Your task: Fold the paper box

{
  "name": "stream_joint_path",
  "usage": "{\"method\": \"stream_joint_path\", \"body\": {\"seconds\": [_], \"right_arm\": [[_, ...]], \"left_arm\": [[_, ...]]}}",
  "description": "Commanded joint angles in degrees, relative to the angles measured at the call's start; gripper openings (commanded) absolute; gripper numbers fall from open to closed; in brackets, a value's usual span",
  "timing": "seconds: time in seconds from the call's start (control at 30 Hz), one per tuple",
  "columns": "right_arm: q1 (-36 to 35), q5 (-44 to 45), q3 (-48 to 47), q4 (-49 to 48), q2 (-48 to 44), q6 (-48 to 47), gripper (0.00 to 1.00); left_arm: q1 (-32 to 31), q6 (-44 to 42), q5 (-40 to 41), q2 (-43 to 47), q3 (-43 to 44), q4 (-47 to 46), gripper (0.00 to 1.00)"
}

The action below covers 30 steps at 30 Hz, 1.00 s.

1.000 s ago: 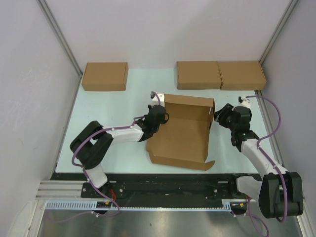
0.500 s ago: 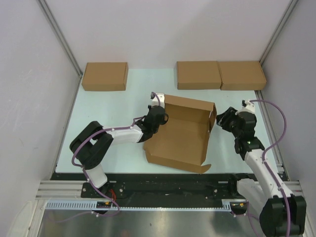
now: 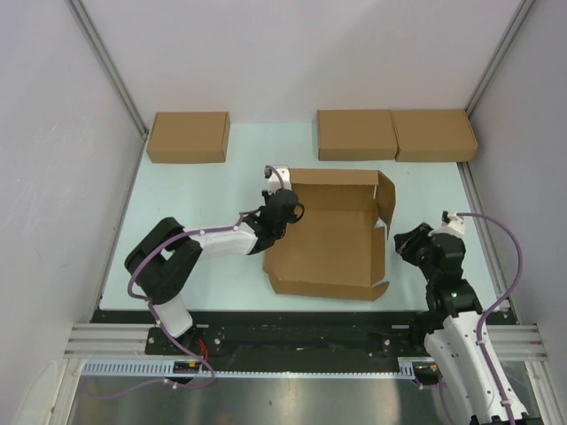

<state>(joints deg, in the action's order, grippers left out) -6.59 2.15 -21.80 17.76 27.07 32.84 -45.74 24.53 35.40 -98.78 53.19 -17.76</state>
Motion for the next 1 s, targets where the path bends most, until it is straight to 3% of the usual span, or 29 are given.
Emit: {"method": "stream_joint_path", "body": {"seconds": [0.0,0.27,0.53,0.77,0.97], "right_arm": [[-3.06,-3.38,6.48,0.09,-2.02,4.95,0.28],[-10.11,2.68,9.67,-6.32,-0.19,8.11,0.18],[-10.81,5.75,9.50,-12.84,14.32,12.60,0.08],[-16.60,16.82,3.19,-2.65,-0.50,12.34,0.06],[-19.51,18.94,0.53,1.13,0.78,13.30,0.03]], "left_arm": [[0.30,5.25,5.47,-0.27,1.74,10.46,0.00],[0.56,6.31,7.84,-1.23,2.80,12.22,0.00],[0.65,5.96,8.55,-0.62,2.09,11.96,0.00],[1.17,4.38,8.90,-0.18,2.01,11.78,0.00],[1.26,4.82,8.64,-0.36,1.74,11.87,0.00]]}}
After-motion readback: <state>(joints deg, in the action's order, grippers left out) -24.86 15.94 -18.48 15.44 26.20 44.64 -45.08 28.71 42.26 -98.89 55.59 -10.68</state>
